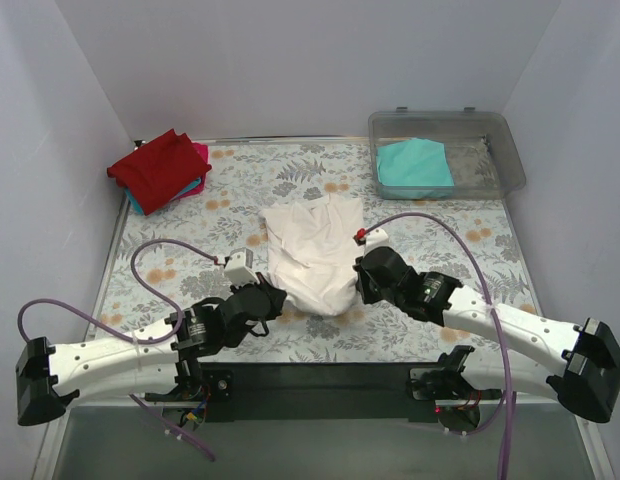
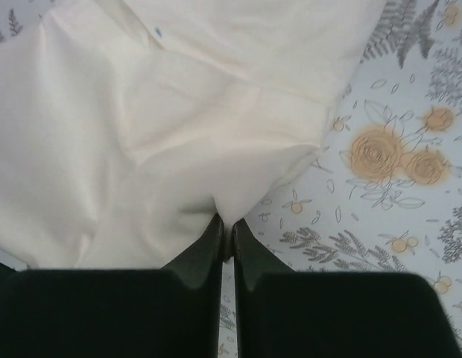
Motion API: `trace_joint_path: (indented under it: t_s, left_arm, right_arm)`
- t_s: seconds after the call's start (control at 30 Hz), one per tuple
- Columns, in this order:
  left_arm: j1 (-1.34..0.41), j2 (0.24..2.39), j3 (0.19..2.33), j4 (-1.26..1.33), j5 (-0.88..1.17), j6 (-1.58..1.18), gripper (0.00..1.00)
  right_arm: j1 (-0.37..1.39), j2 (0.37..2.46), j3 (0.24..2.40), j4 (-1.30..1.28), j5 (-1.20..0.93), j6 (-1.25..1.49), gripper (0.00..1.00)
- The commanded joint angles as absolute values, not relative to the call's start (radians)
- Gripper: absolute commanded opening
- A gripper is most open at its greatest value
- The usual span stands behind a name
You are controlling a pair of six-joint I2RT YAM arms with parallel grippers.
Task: Fold and stack the t-shirts
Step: Fold the tshirt
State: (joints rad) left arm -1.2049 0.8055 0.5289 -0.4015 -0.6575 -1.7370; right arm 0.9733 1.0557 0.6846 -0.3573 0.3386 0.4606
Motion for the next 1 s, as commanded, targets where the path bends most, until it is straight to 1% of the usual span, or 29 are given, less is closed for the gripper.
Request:
trace_joint_path:
  t_s: [0.0,0.13,0.23,0.37,0.63,0.87,0.97]
  left_arm:
    - [-1.137,0.815,0.575,-0.289,-0.709,-1.56,0.0]
    - [-1.118,0.773,0.587,-0.271,-0.66,-1.508,0.0]
    - [-1.118,0.71,0.609,-0.305,-0.621,-1.486,0.0]
    - [-1.118,0.657,0.644,-0.353,-0.502,-1.457,0.0]
    - [-1.118,0.655,0.664,-0.388,-0.321,-1.413,0.0]
    - [-1.118,0.557,0.672,-0.504,-0.311,-1.462,0.0]
    - [-1.118,0.535,0.66,-0.514,-0.368,-1.495,0.0]
  right_arm:
    - [0.951,1.078,0.79,-0.318,0.431,0.348,0.01]
    - [0.95,1.088,0.842,-0.321,0.391,0.31,0.01]
    - [0.95,1.049,0.848,-0.345,0.351,0.299,0.01]
    - [0.95,0.977,0.867,-0.411,0.231,0.281,0.01]
    - [0.951,0.884,0.891,-0.548,0.129,0.25,0.01]
    - [0.951,0.804,0.923,-0.618,0.084,0.23,0.01]
    - [0.951,0.81,0.936,-0.614,0.123,0.227,0.01]
